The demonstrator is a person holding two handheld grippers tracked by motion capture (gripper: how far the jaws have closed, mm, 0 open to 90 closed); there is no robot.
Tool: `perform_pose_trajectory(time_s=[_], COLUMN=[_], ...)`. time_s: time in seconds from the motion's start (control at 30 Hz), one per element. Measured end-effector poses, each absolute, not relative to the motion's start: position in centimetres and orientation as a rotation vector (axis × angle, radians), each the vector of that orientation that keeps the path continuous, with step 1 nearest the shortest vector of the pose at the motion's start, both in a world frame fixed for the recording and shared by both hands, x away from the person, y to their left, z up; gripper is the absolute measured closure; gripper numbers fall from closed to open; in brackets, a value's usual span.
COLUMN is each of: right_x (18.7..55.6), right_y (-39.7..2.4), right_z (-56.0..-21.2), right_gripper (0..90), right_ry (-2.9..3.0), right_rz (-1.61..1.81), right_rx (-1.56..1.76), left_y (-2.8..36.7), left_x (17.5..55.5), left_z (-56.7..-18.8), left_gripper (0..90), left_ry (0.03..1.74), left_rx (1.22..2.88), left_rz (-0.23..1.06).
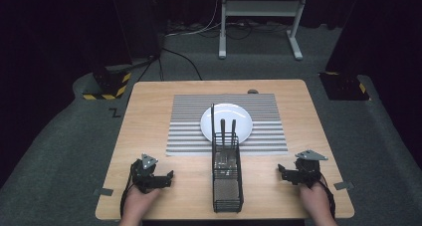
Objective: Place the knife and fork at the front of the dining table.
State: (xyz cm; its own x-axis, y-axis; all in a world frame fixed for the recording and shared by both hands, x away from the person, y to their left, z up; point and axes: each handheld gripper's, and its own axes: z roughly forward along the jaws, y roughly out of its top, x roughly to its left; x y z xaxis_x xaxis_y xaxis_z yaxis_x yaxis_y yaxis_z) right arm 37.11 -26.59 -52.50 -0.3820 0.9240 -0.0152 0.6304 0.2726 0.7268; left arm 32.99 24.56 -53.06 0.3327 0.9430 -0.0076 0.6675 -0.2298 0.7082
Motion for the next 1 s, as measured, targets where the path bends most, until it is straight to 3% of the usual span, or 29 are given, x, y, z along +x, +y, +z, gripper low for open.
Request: perform_pose_trajectory(time_s=[0.7,1.0], right_x=[37.25,37.34], right_y=[-26.48,-26.54], right_z=[-52.50,-52.49], right_gripper=[10.1,9.8], right_ry=[2.102,2.110], right_rz=[0.896,0.893], right_rx=[1.411,1.399], left_y=[24.77,24.84], left_x=[32.94,32.55], left_z=[-53.05,-52.44], left_gripper=[0.2,0.3], left_ry=[1.436,1.369], left_rx=[1.968,1.926], left_rz=[0.595,0.587])
